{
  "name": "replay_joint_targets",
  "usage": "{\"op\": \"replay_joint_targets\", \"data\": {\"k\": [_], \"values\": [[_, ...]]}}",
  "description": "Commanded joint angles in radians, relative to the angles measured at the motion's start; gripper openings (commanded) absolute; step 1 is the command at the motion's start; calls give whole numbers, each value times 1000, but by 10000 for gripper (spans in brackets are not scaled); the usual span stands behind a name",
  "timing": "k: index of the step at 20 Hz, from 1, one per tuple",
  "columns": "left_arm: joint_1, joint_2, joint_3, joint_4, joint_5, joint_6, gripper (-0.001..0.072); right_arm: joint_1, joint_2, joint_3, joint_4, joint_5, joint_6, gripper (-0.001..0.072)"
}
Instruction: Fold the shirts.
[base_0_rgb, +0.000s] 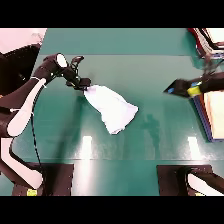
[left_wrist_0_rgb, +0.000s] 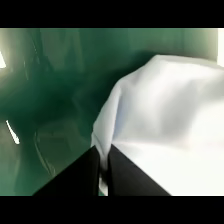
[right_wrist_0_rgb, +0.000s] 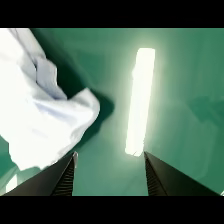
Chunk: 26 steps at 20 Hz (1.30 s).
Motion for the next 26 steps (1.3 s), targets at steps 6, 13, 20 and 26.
{"op": "replay_joint_targets", "data": {"k": [6, 13, 20, 26], "values": [[1, 63, 17, -2, -28, 31, 24, 270, -314, -202, 381, -320, -128, 463], [1, 159, 22, 8, -35, 49, 23, 300, -363, -5, 370, -321, -172, 22], [1, 674, 22, 20, -12, 56, 23, 148, 18, 334, 217, -86, -164, 21], [1, 977, 21, 21, -12, 16, 22, 89, 85, 657, 108, 82, -88, 21]]}}
